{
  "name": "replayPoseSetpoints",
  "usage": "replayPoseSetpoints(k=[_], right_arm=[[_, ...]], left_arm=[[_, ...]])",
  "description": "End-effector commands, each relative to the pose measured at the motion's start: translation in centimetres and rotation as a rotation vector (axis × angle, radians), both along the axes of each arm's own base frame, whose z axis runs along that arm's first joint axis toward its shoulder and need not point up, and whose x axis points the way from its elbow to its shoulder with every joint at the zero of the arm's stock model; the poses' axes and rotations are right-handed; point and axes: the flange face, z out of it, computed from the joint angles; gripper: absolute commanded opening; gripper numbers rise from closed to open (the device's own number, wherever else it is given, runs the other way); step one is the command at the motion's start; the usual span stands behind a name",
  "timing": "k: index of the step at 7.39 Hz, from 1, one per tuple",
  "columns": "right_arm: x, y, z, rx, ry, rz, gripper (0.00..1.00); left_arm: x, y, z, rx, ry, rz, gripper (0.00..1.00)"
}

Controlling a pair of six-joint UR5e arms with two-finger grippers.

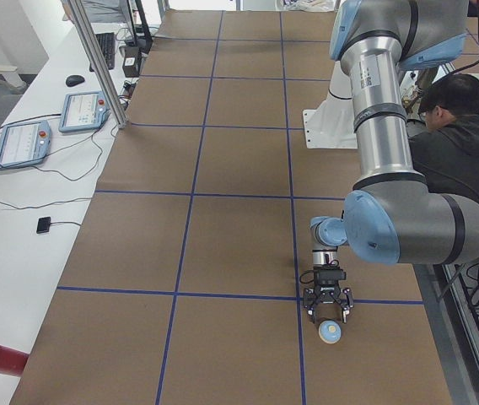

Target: Place and press bell with both arms

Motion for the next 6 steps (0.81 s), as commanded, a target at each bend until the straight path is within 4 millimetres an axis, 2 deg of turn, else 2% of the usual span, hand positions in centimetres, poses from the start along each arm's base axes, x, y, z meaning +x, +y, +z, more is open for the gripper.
replayPoseSetpoints(k=[1,3,6], right_arm=[[0.0,0.0,0.0,0.0,0.0,0.0,0.99],[0.0,0.1,0.1,-0.002,0.0,0.001,0.99],[0.0,0.2,-0.5,0.008,-0.001,0.0,0.99]], left_arm=[[-0.6,0.2,0.3,0.003,-0.016,-0.004,1.0],[-1.6,0.3,0.8,0.003,-0.035,-0.002,1.0],[-2.0,0.6,1.8,0.017,-0.057,-0.022,1.0]])
